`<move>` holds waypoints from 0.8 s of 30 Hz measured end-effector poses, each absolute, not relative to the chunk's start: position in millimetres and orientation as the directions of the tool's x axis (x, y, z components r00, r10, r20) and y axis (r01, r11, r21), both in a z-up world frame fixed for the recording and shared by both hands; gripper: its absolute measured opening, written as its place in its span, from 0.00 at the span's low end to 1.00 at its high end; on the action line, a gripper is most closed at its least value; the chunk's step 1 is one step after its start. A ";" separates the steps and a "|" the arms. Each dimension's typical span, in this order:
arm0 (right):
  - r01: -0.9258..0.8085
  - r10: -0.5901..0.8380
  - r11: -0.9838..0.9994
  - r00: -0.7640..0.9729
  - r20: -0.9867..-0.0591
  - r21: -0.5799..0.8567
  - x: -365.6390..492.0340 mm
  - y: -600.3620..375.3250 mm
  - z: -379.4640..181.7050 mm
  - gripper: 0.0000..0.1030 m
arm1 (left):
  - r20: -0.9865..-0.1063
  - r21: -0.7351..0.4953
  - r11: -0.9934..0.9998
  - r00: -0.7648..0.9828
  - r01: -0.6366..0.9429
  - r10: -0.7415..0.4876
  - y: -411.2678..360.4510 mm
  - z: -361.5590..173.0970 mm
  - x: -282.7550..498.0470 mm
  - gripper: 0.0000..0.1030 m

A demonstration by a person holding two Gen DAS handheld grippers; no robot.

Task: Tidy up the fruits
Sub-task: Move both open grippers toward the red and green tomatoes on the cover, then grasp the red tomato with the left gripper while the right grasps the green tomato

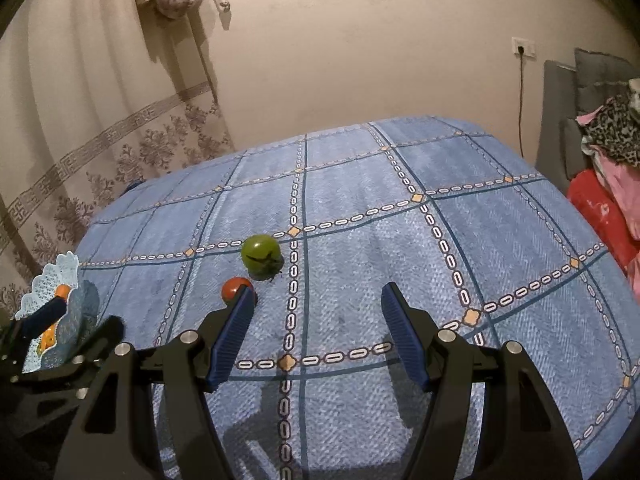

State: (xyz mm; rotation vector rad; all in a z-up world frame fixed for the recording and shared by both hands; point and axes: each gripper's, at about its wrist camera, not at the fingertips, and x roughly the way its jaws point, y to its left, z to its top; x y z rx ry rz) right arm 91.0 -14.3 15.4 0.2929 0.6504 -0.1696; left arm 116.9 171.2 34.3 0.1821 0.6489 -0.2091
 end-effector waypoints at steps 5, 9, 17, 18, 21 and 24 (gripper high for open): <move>0.256 -0.070 0.943 0.776 -0.627 0.211 94.5 -16.1 11.9 0.64 | -0.649 0.067 0.958 0.741 0.279 -0.170 159.1 23.7 136.0 0.95; 0.328 -0.123 0.920 0.763 -0.634 0.216 92.7 -27.7 8.8 0.64 | -0.660 0.075 0.948 0.728 0.308 -0.184 146.0 18.0 144.0 0.95; 0.423 -0.200 0.877 0.753 -0.626 0.228 88.0 -47.2 9.2 0.64 | -0.680 0.098 0.908 0.694 0.406 -0.237 110.7 9.4 151.2 0.89; 0.426 -0.205 0.876 0.754 -0.624 0.227 87.8 -47.9 9.2 0.64 | -0.681 0.099 0.905 0.691 0.414 -0.241 107.1 8.7 152.7 0.88; 0.445 -0.219 0.865 0.752 -0.622 0.233 88.6 -51.3 9.3 0.64 | -0.706 0.089 0.883 0.655 0.460 -0.270 93.5 3.2 159.4 0.76; 0.463 -0.224 0.853 0.743 -0.630 0.241 89.5 -56.8 6.5 0.64 | -0.729 0.049 0.871 0.614 0.489 -0.304 84.6 -1.4 167.7 0.62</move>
